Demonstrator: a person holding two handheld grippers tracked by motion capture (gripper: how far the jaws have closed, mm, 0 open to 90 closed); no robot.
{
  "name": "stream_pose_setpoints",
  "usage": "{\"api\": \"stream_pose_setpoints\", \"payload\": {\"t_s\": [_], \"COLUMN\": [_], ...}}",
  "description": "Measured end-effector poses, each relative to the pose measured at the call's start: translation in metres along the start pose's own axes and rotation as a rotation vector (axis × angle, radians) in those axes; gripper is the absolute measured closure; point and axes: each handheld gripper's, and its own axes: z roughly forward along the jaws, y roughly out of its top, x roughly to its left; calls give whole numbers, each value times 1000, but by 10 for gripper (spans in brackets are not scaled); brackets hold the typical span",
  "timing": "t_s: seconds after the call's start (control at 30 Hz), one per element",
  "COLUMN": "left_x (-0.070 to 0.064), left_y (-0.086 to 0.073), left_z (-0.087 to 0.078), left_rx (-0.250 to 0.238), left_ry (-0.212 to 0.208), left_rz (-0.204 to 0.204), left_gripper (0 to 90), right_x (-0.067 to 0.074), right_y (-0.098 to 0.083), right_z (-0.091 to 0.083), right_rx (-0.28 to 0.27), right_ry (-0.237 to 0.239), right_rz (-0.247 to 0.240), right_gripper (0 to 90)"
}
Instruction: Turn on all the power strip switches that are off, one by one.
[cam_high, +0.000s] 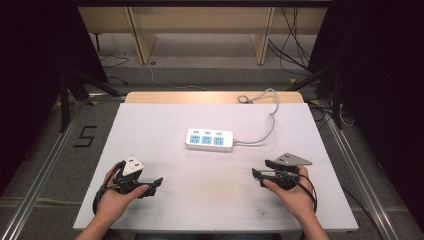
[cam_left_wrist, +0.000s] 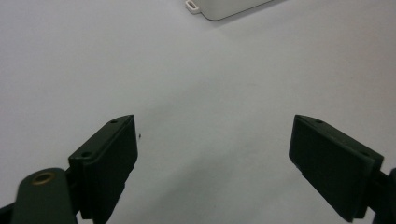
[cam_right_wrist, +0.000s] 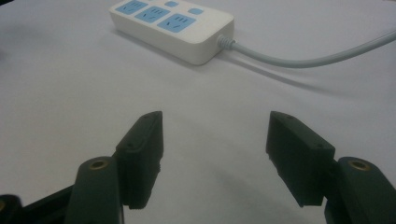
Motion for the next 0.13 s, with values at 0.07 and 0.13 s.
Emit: {"api": "stream_pose_setpoints", "payload": {"t_s": [0.07, 0.13], "left_x": [0, 1], "left_y": [0, 0], "left_z": [0, 0], "left_rx": [-2, -2], "left_ry": [0, -4], "left_rz": [-4, -3], "left_gripper": [152, 147], "right_x": [0, 0], "right_y": [0, -1], "right_z": [-1, -1], "right_rx": [-6, -13], "right_ry": [3, -1], "right_rz": [4, 8], "right_gripper": [370, 369]}}
